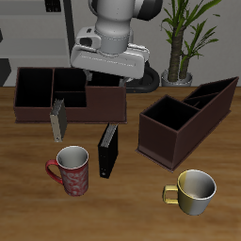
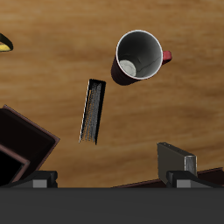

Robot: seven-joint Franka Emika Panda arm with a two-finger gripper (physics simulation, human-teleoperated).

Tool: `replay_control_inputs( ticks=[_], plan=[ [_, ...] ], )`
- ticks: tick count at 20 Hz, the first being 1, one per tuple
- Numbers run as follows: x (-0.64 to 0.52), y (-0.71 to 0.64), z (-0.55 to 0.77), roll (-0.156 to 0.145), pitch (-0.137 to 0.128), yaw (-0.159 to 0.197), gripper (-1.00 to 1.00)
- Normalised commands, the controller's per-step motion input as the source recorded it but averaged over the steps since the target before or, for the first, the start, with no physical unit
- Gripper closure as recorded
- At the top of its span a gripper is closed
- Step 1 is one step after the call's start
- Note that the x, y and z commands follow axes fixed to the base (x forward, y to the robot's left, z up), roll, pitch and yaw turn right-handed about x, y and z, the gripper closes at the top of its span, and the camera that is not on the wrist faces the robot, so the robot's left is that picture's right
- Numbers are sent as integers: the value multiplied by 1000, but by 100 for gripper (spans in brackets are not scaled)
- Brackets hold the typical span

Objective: Place the black book into the back desk caddy's right compartment

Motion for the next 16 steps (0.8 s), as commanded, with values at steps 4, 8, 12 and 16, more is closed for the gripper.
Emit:
replay_control_inputs(
  ticks=[4,8,12,16],
  plan=[
    [171,103,-197,-12,-43,13,-100],
    [155,132,-196,17,-36,5,-100],
    [165,81,-158,10,-38,11,-100],
    [175,-8,-194,-7,-10,-22,-100]
  ],
)
